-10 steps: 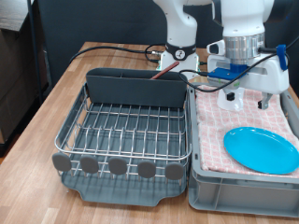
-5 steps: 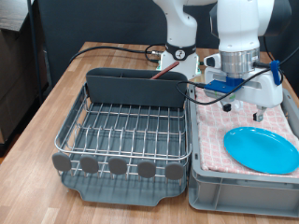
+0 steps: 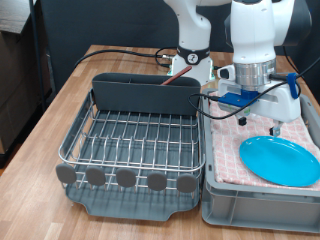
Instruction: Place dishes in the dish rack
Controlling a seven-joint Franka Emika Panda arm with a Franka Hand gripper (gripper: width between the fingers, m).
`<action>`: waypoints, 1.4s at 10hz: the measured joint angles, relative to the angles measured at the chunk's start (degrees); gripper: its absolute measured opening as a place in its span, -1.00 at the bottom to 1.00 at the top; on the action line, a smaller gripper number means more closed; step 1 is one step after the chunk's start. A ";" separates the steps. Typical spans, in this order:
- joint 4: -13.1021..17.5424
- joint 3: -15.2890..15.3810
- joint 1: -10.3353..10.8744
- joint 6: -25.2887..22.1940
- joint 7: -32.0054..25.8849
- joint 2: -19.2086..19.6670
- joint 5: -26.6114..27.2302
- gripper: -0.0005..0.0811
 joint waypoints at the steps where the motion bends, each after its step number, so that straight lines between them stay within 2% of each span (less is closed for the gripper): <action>1: 0.00 0.17 -0.06 0.44 -0.56 0.35 0.67 0.98; 9: 0.68 1.64 -1.77 2.40 -6.17 2.75 5.68 0.98; 14: 1.92 3.92 -3.90 5.88 -12.04 5.05 6.98 0.98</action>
